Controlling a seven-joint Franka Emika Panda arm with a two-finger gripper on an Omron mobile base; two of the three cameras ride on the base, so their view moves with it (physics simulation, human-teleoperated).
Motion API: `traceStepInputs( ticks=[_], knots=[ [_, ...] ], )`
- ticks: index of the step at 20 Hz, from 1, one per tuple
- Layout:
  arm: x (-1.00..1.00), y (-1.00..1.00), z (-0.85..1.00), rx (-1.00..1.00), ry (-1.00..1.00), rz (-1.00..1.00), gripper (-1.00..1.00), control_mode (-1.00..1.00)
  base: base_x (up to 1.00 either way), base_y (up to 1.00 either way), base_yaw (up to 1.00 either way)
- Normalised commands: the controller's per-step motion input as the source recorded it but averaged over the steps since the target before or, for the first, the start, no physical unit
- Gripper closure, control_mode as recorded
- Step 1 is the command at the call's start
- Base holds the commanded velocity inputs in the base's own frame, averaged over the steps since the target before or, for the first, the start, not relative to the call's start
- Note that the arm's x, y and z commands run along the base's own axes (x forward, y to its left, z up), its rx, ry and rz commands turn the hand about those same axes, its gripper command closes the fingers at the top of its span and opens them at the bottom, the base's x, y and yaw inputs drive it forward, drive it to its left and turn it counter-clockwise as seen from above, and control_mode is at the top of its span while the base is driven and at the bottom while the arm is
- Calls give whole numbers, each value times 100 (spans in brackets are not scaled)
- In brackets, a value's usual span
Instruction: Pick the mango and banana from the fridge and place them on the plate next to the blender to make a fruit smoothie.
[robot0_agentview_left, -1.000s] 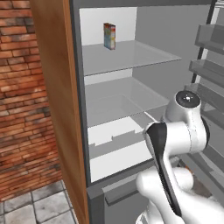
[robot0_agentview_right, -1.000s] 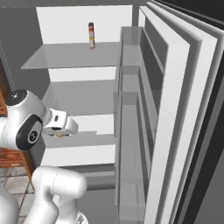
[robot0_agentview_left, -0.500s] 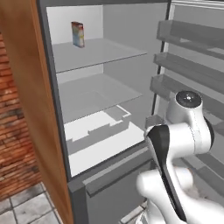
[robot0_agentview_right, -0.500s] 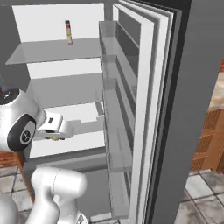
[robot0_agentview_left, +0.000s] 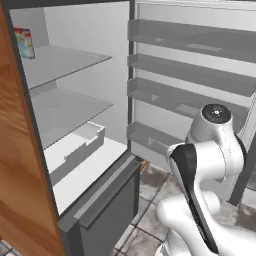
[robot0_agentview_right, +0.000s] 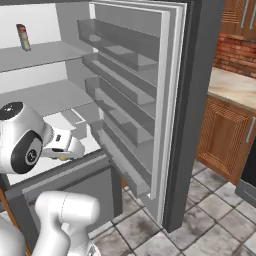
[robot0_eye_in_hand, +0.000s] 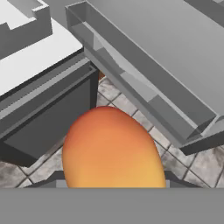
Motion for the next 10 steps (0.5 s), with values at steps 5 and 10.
traceStepInputs(
  ticks=[5,10],
  knots=[
    [0,0,0,0,0,0,100,100,-77,49,-72],
    [0,0,0,0,0,0,100,100,-74,33,-72]
  ],
)
